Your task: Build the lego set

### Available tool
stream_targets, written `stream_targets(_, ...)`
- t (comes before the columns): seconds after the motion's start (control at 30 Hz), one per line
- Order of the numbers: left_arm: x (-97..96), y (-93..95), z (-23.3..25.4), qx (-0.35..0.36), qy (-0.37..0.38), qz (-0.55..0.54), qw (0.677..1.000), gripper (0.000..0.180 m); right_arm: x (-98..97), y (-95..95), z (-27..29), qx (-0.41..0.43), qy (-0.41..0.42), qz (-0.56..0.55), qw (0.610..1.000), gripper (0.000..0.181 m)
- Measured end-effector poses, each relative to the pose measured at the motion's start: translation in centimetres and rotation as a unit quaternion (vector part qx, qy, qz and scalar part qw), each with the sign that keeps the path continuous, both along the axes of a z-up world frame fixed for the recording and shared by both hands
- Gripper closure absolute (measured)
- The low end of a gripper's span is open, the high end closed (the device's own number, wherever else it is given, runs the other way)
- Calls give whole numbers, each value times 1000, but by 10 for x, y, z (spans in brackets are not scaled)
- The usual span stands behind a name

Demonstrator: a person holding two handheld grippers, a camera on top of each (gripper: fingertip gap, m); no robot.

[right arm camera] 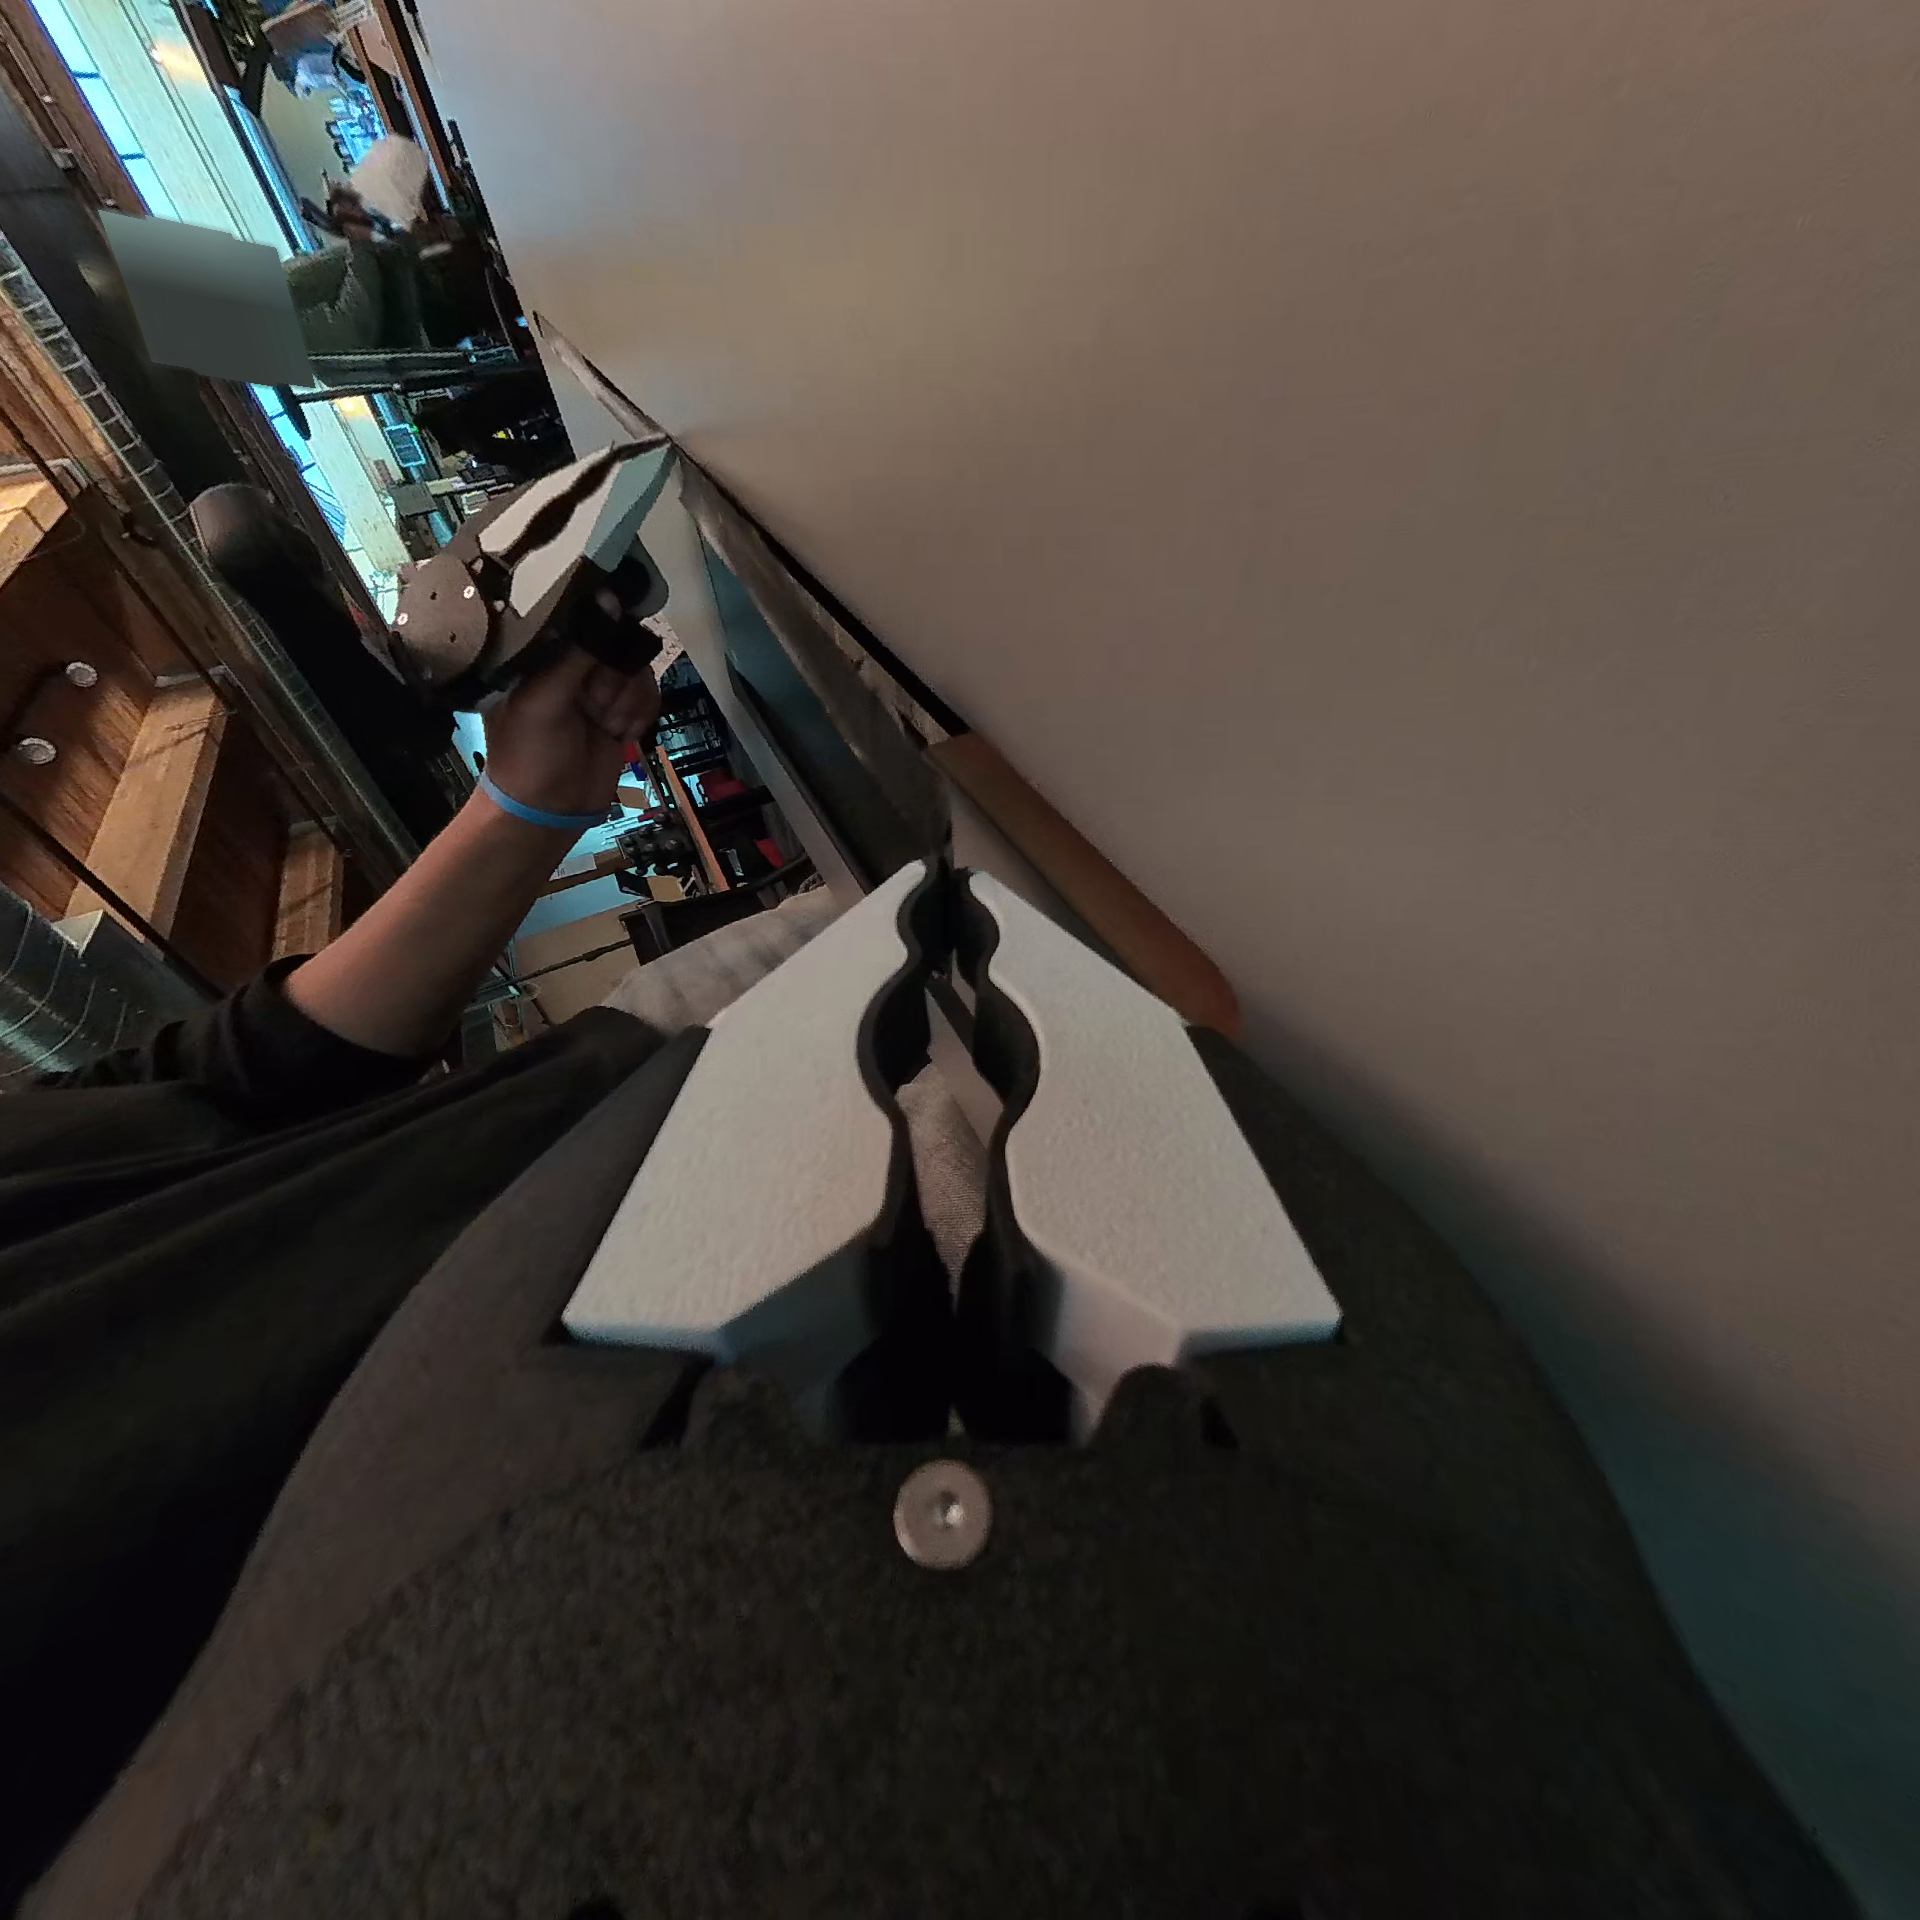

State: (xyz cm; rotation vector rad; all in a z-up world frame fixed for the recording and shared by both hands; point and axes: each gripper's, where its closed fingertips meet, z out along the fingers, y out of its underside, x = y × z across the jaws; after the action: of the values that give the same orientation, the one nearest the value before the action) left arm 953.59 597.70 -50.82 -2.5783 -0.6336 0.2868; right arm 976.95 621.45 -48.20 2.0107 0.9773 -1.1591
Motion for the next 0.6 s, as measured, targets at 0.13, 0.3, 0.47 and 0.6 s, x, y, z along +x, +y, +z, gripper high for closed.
stream_targets(0.13, 7, 6, 2, 9, -5, -5, 1000, 180, 1, 1, -2, -3, -4, 1, 1000, 181)
stream_targets(0.3, 22, 20, 3, 10, -7, -29, 999, 180, 2, -1, -5, -6, -5, 1, 1000, 181)
stream_targets(0.47, 35, 29, 3, 15, -9, -38, 999, 180, 3, -1, -14, -9, -20, 5, 1000, 181)
stream_targets(0.6, 51, 40, 0, 11, -32, -49, 998, 180, 11, 17, -14, -11, -23, -19, 999, 179)
